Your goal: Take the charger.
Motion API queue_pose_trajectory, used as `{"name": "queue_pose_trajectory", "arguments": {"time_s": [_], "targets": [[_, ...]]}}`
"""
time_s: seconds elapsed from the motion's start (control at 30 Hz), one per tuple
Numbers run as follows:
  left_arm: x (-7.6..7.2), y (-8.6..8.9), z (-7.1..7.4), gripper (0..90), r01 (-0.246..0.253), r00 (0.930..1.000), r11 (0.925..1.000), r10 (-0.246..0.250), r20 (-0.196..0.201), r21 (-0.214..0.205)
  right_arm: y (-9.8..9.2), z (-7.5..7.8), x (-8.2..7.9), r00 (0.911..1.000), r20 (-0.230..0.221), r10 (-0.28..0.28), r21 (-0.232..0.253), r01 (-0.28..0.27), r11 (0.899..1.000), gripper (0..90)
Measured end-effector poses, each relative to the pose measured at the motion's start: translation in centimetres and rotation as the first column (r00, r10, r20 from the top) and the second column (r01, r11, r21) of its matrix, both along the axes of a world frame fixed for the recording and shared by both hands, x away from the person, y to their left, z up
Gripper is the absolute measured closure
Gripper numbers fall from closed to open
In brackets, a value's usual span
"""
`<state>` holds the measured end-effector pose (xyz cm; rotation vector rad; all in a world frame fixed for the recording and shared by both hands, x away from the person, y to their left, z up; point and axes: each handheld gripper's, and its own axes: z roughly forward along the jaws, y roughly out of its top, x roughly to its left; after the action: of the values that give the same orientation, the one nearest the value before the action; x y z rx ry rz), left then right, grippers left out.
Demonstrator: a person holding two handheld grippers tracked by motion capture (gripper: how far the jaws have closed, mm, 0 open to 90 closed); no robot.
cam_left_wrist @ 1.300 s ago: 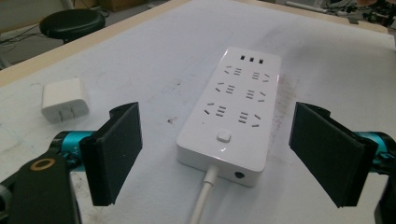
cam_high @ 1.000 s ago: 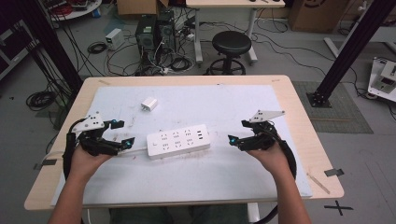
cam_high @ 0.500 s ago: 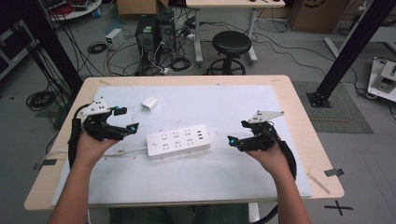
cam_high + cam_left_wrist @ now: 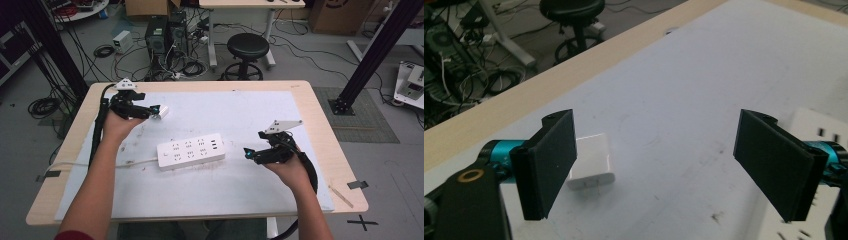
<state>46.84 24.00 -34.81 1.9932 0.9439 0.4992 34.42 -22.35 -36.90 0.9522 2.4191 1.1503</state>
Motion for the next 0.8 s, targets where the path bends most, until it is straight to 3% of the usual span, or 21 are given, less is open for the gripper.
{"name": "queue_pose_trajectory", "arguments": {"time_s": [0.1, 0.13, 0.3, 0.33, 0.43, 0.53, 0.57, 0.8], "targets": [[0.5, -0.2, -0.3, 17.5, -0.005, 0.9999, 1.0, 0.005, -0.009, 0.005, 0.0, 0.0, 0.0, 1.0, -0.001, -0.002, 0.0, 0.002, 1.0, 18.1], [1.5, -0.4, -1.1, 17.5, -0.023, 0.9997, 0.9997, 0.023, -0.01, 0.005, 0.0, 0.0, 0.0, 1.0, -0.003, -0.006, 0.001, 0.006, 1.0, 18.1], [3.1, -0.4, -3.0, 17.5, -0.066, 0.9966, 0.9976, 0.067, -0.048, 0.021, 0.0, -0.1, 0.0, 0.9999, -0.006, -0.008, -0.004, 0.008, 1.0, 18.1], [3.9, -0.2, -4.1, 17.5, -0.085, 0.9942, 0.9961, 0.086, -0.065, 0.025, 0.1, -0.2, 0.0, 0.9998, -0.016, -0.009, -0.009, 0.009, 1.0, 18.1], [4.8, 0.0, -5.4, 17.5, -0.103, 0.9894, 0.994, 0.106, -0.099, 0.037, 0.1, -0.4, 0.0, 0.9997, -0.02, -0.013, -0.009, 0.013, 1.0, 18.1], [4.8, 0.0, -5.4, 17.5, -0.103, 0.9894, 0.994, 0.106, -0.099, 0.037, 0.1, -0.5, 0.0, 0.9997, -0.021, -0.014, -0.008, 0.013, 1.0, 18.1], [5.9, -0.3, -6.2, 17.5, -0.105, 0.9847, 0.9911, 0.115, -0.131, 0.082, 0.1, -0.5, 0.0, 0.9997, -0.021, -0.014, -0.008, 0.013, 1.0, 18.1], [6.5, -0.2, -7.2, 17.6, -0.11, 0.9809, 0.9906, 0.121, -0.152, 0.081, 0.4, -1.0, -0.1, 0.9993, -0.033, -0.019, -0.013, 0.019, 1.0, 18.1]]}}
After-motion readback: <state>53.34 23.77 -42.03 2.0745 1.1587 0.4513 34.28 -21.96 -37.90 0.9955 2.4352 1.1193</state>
